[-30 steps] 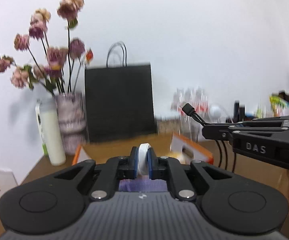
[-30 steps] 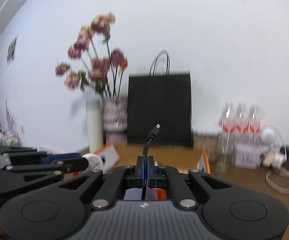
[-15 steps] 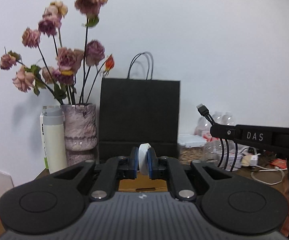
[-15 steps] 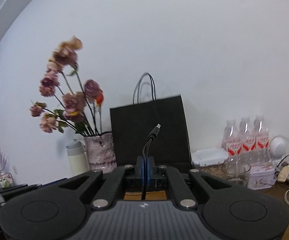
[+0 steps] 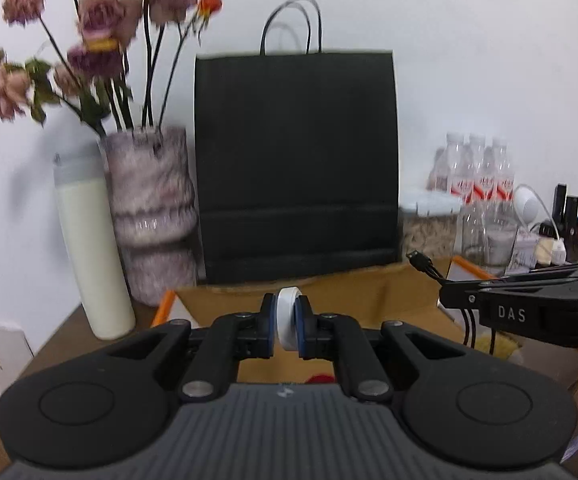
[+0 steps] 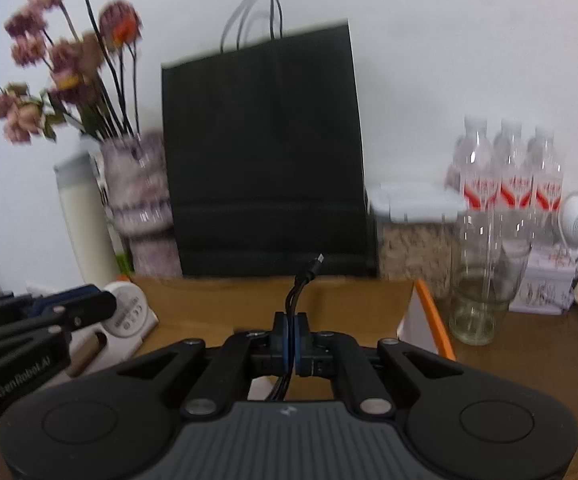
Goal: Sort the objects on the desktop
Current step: 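Carry cable and tape roll into the box and open both tools, then withdraw both tools from the box back toward the table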
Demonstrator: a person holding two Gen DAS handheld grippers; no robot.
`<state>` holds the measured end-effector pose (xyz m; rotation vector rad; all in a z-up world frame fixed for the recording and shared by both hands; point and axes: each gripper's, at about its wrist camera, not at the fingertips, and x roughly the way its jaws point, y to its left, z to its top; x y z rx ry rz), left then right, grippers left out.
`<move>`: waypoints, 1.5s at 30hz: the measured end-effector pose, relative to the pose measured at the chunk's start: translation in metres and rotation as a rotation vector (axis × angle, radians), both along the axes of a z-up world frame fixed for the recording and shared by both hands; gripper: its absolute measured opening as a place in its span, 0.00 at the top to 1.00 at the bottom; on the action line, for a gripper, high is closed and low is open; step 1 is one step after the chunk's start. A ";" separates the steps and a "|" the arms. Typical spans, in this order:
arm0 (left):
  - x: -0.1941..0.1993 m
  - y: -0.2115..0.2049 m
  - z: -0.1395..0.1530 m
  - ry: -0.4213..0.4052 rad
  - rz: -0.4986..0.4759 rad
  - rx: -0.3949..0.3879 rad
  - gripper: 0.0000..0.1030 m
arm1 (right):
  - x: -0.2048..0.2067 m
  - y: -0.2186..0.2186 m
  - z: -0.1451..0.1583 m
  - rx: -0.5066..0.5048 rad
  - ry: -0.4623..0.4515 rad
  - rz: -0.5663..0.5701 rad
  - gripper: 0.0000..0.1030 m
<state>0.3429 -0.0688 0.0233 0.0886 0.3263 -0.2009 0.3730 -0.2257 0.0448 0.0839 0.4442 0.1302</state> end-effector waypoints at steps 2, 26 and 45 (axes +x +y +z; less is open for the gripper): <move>0.004 0.001 -0.004 0.031 0.000 -0.008 0.90 | 0.002 0.000 -0.006 -0.005 0.028 -0.002 0.97; -0.013 -0.001 0.002 -0.078 0.125 0.028 0.00 | -0.007 0.004 -0.002 -0.116 0.095 -0.084 0.04; -0.076 0.014 0.008 -0.071 0.144 0.001 0.00 | -0.079 -0.004 0.015 -0.129 0.026 -0.049 0.00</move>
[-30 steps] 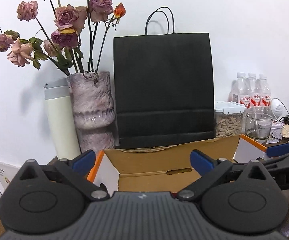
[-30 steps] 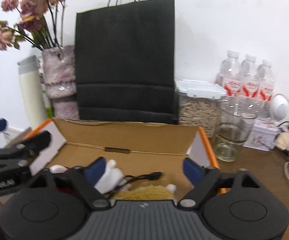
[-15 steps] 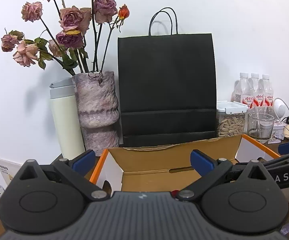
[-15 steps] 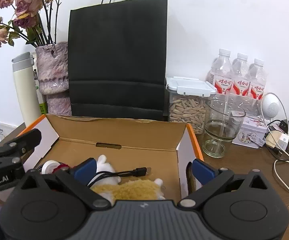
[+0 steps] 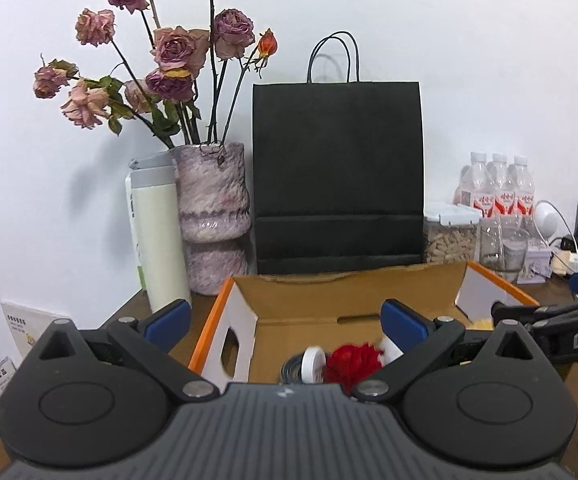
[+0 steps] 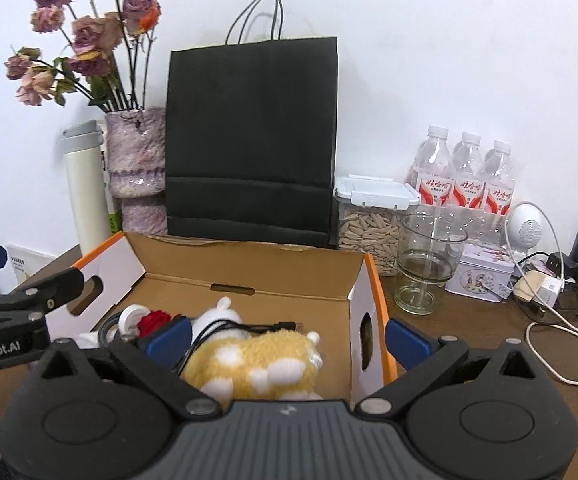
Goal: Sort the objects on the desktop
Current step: 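Withdraw both tools from the box back toward the table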
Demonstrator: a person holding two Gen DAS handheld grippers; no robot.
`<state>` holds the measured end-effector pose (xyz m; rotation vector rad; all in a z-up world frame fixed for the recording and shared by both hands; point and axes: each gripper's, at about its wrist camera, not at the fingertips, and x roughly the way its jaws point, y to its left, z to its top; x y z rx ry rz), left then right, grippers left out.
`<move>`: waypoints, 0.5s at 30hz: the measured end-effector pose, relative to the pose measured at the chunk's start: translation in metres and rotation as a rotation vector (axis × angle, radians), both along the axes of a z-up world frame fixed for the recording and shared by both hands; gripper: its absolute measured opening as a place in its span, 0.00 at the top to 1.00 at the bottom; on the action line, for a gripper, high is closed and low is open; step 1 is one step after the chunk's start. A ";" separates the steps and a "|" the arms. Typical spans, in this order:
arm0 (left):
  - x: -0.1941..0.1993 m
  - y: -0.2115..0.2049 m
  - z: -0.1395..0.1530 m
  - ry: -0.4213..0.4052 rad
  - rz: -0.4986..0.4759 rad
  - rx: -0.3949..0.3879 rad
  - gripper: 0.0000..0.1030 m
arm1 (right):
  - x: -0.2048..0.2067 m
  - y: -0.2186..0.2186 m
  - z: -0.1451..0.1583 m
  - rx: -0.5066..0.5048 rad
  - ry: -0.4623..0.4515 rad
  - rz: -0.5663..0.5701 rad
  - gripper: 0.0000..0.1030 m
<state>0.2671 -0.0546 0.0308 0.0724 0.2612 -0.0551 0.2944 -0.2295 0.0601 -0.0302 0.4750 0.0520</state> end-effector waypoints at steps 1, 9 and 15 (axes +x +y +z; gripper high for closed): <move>-0.005 0.001 -0.002 0.006 0.003 0.002 0.00 | -0.006 -0.001 0.000 -0.003 -0.002 -0.002 0.00; -0.035 0.011 -0.017 0.095 0.004 -0.009 0.00 | -0.041 -0.015 -0.014 -0.038 0.010 -0.031 0.00; -0.049 0.014 -0.027 0.157 -0.005 -0.019 0.00 | -0.067 -0.029 -0.036 -0.060 0.043 -0.045 0.00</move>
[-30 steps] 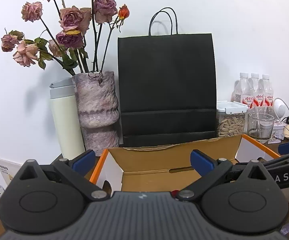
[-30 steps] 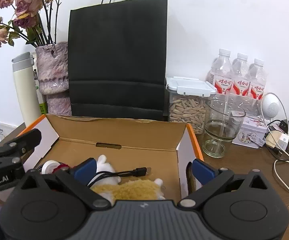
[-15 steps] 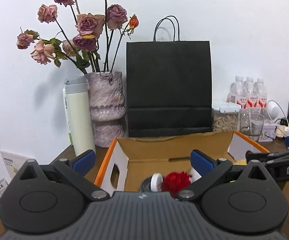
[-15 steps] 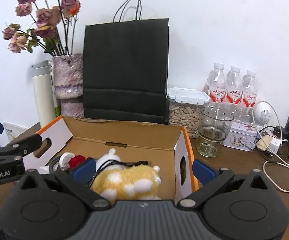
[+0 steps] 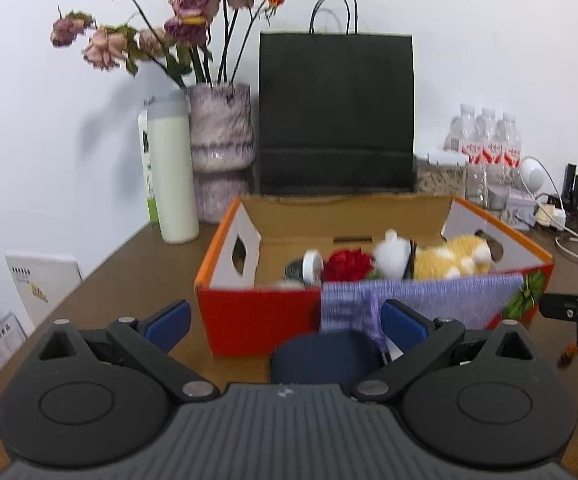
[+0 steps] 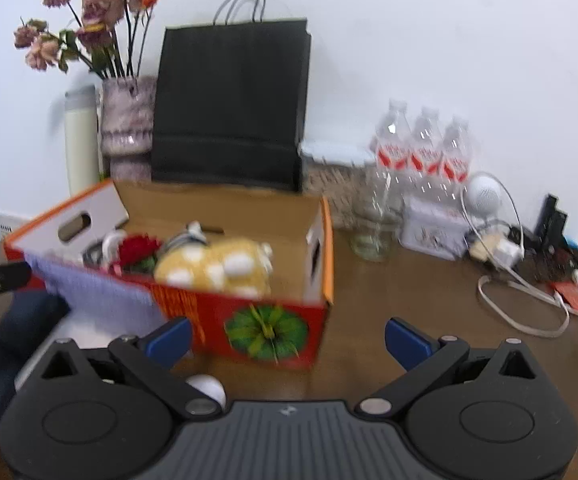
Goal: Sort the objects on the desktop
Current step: 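Withdraw both tools from the box back toward the table, then grasp the small orange dried flower with the right tool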
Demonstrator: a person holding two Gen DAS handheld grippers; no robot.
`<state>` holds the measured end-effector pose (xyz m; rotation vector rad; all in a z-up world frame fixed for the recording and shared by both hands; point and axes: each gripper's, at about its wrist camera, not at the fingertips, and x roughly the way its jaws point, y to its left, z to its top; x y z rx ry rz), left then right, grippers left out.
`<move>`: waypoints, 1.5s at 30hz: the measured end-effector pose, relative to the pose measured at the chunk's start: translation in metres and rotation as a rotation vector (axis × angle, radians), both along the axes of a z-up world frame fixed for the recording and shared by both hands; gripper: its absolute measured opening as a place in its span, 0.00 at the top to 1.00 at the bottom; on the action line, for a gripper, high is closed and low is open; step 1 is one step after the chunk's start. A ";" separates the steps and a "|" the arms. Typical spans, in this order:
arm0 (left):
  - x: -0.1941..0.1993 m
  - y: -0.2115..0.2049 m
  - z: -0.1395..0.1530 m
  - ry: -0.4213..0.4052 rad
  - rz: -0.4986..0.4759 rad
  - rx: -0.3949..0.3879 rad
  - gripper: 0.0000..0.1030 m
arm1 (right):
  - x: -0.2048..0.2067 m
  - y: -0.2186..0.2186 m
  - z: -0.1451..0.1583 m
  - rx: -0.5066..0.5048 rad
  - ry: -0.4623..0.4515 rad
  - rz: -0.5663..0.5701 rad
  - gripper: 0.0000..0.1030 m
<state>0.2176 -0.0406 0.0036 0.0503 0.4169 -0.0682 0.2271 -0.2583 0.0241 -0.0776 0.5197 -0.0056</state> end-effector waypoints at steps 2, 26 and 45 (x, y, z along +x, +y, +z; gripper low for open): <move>-0.002 0.001 -0.005 0.032 -0.002 -0.007 0.00 | -0.008 -0.005 -0.006 0.000 0.018 -0.011 0.00; 0.000 0.001 -0.026 0.162 -0.032 -0.061 0.00 | -0.019 -0.038 -0.042 0.097 0.156 -0.048 0.11; 0.008 0.006 -0.033 0.206 -0.042 -0.110 0.01 | -0.020 -0.027 -0.042 0.089 0.128 0.042 0.61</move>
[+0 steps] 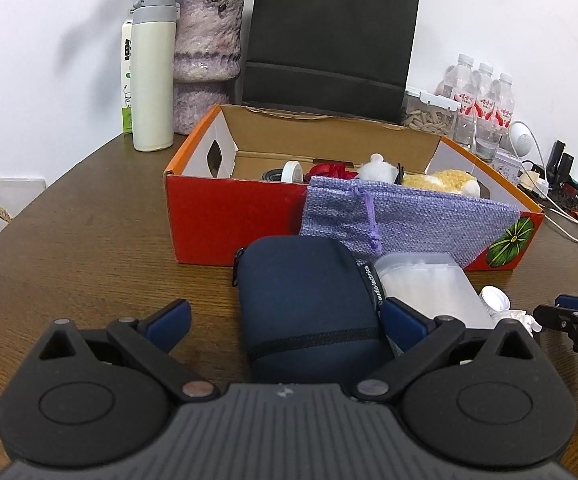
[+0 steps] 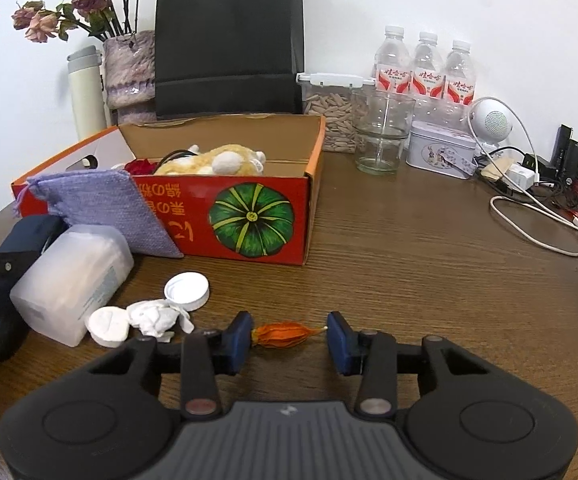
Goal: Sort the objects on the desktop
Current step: 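Grasp the small orange dried flower with the right tool, then grasp the navy blue pouch with the left tool while the right tool holds the flower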
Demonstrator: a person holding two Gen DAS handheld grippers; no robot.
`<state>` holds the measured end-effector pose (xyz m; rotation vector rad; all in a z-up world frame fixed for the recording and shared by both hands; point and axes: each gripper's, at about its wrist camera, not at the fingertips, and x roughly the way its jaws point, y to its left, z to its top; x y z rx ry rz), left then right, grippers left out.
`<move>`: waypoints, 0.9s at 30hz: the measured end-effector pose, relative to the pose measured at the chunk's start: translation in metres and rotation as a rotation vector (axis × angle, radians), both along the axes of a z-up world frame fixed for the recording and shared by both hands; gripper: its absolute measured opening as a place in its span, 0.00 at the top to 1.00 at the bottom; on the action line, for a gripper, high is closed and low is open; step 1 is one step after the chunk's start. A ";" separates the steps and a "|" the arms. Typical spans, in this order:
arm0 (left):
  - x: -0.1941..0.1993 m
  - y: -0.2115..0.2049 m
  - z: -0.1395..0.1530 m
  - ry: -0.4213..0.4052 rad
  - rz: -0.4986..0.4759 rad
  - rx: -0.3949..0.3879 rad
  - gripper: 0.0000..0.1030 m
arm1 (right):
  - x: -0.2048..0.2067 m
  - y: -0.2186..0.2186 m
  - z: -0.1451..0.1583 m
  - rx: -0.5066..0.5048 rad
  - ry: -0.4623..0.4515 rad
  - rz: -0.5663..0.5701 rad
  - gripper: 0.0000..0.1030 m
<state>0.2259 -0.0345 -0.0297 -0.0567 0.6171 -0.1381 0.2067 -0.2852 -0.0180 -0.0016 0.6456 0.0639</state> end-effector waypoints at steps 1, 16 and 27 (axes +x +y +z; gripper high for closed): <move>0.000 0.001 0.000 0.001 -0.005 -0.003 0.04 | -0.001 0.001 0.000 -0.002 -0.001 -0.001 0.61; -0.015 0.011 0.010 -0.013 -0.025 -0.009 0.37 | -0.007 0.004 0.004 -0.010 -0.026 0.002 0.61; -0.039 0.025 0.012 -0.026 -0.027 -0.050 0.39 | -0.012 0.005 0.008 -0.005 -0.046 0.002 0.61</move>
